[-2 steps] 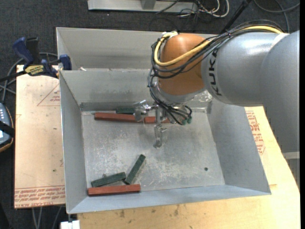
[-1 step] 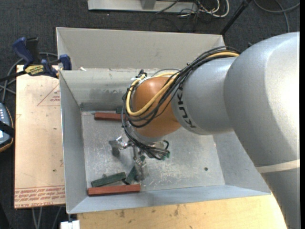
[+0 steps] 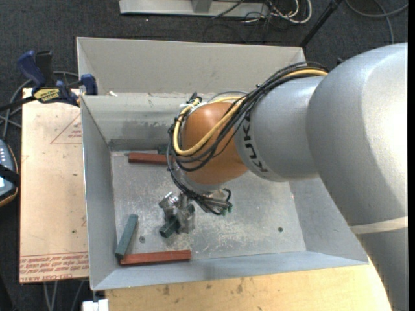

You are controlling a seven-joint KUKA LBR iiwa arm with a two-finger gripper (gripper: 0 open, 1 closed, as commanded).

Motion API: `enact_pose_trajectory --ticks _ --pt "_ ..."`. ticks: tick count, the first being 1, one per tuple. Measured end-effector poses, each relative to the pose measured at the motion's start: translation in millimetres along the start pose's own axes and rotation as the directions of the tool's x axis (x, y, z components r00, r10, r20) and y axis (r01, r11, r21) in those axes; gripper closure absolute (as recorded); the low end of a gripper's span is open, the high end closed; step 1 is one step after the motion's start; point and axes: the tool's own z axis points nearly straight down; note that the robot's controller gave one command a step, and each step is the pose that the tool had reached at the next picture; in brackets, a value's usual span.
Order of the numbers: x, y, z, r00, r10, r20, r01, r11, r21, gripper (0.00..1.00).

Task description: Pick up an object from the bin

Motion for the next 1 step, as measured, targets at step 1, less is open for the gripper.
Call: enact_pose_trajectory --ticks 1 --pt "-10.8 1.9 -162.8 0.979 -0.203 0.009 0.203 0.979 0.005 1.00"
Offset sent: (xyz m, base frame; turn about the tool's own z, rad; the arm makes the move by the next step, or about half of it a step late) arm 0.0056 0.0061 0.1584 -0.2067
